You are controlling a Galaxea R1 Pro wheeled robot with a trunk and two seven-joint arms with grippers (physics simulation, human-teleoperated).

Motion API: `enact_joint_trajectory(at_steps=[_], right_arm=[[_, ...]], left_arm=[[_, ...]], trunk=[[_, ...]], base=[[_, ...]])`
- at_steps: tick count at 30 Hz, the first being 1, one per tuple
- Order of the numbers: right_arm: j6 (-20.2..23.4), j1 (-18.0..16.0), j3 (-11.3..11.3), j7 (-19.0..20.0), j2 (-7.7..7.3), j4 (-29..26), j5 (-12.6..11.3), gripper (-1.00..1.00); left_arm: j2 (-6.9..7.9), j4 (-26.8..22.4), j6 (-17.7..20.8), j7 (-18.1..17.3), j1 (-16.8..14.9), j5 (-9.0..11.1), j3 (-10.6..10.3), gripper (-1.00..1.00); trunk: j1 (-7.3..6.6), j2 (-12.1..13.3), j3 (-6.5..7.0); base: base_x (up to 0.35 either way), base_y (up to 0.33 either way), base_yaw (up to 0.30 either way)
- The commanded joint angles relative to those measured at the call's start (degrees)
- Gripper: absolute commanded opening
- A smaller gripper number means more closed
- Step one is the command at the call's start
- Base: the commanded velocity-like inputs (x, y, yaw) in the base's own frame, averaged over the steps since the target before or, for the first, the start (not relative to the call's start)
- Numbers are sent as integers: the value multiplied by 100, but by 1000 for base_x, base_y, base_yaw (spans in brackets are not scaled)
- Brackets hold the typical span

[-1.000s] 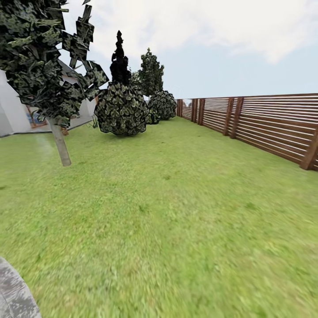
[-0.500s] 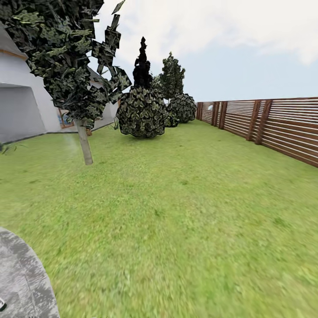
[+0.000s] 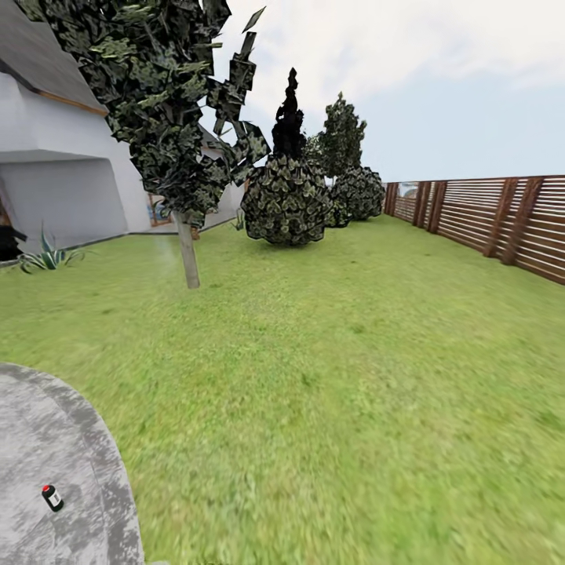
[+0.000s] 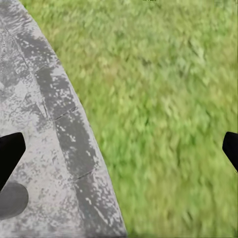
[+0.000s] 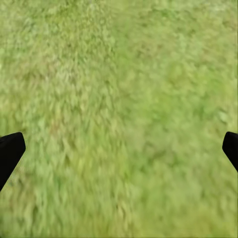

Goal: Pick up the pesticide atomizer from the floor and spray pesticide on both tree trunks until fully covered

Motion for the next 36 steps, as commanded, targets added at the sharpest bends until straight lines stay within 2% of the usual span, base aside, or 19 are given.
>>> enact_joint_trajectory(at_steps=[1,6,14,22,36], right_arm=[[-16,-2,-2,-3,-1,4,5,100],[-16,-2,-2,-1,-1,7,5,100],[-16,-2,4,2,-1,8,5,100],[-16,-2,11,3,-1,8,5,100],[-16,-2,16,1,-1,8,5,100]], left_arm=[[0,0,-24,-9,-5,115,90,100],[-8,-3,-29,-33,-5,192,245,100],[-29,6,-30,-74,-7,183,228,100],[-17,32,-37,-77,-5,182,230,100],[-9,33,-39,-77,-5,182,229,100]], trunk=[[0,-3,-6],[0,-3,-6],[0,-3,-6],[0,-3,-6],[0,-3,-6]], base=[[0,0,277],[0,0,277],[39,0,278],[309,-26,278],[337,-136,277]])
